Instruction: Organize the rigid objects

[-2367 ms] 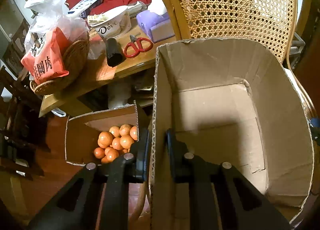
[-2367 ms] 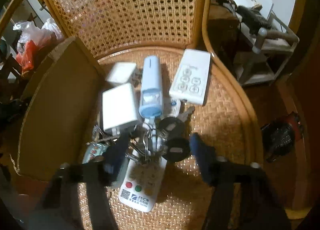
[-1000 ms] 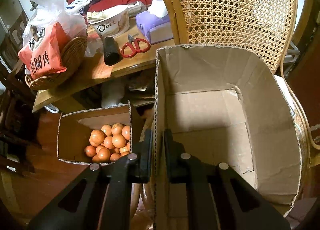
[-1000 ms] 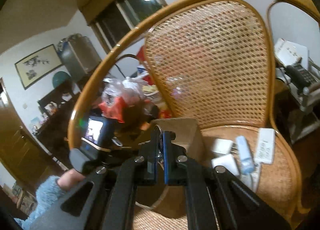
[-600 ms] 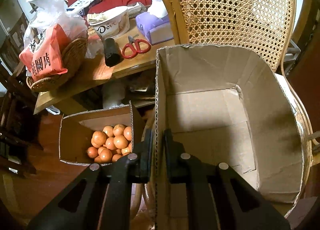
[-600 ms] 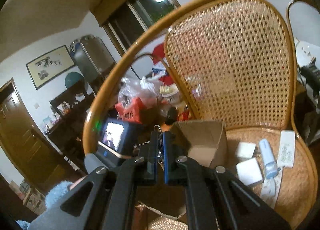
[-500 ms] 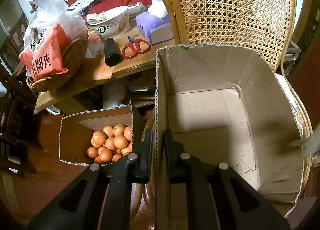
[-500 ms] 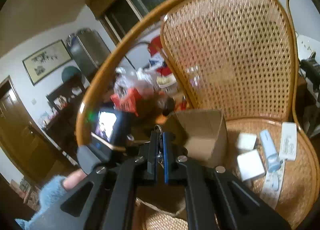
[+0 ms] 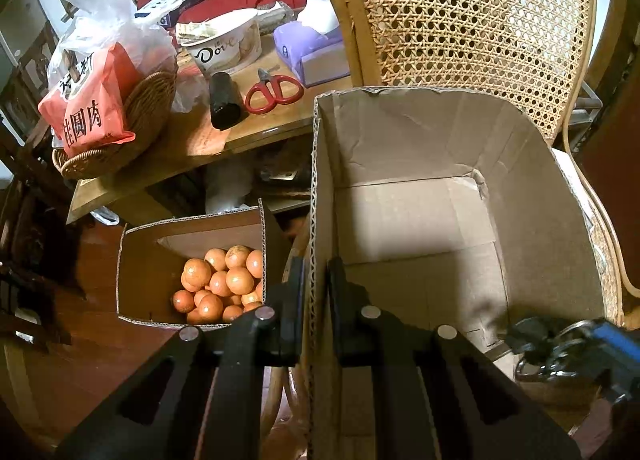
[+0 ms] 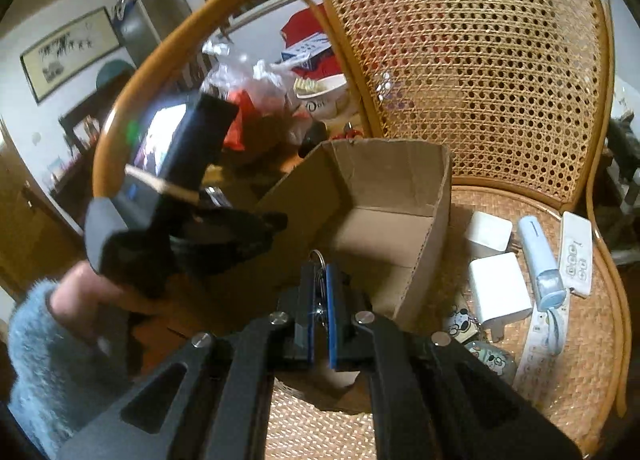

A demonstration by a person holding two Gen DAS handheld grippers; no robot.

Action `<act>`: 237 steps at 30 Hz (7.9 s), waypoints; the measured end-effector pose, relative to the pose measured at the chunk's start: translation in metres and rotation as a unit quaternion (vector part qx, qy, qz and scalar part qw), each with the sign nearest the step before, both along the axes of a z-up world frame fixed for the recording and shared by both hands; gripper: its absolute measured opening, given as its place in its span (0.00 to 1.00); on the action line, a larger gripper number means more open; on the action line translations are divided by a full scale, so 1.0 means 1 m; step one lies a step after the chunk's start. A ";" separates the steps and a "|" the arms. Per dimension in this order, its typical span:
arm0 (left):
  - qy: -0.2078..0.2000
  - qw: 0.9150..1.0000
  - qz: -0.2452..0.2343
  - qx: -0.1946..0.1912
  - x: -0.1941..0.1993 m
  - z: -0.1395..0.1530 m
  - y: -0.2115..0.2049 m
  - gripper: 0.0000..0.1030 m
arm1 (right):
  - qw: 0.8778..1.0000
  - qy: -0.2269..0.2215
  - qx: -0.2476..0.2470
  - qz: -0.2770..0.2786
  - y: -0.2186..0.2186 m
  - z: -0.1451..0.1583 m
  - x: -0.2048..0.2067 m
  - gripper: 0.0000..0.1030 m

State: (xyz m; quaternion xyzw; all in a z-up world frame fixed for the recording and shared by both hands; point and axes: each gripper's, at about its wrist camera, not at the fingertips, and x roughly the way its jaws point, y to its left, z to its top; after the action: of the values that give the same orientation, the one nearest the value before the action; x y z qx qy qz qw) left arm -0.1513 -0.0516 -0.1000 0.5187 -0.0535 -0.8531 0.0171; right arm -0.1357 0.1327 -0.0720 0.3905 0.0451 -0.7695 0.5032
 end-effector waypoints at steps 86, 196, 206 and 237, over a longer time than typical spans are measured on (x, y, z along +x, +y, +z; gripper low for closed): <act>-0.012 1.000 0.019 0.018 -0.002 -0.003 -0.003 0.07 | 0.980 -0.041 0.138 -0.140 0.052 -0.069 -0.158 0.30; -0.007 0.999 0.048 -0.002 -0.018 -0.004 -0.001 0.08 | 0.984 0.075 0.117 -0.115 0.077 0.003 -0.081 0.61; -0.012 0.999 0.045 -0.008 -0.017 -0.008 0.001 0.09 | 0.971 0.024 0.169 -0.170 0.094 -0.033 -0.118 0.62; -0.012 0.999 0.049 -0.013 -0.017 -0.009 0.000 0.09 | 0.950 -0.070 0.155 -0.263 0.085 -0.089 -0.209 0.62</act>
State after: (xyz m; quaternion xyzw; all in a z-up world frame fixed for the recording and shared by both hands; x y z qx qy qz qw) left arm -0.1679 -0.0518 -0.1086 0.5309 -0.0392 -0.8440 0.0652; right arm -0.3452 0.2174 -0.1610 0.5145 0.0240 -0.8289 0.2182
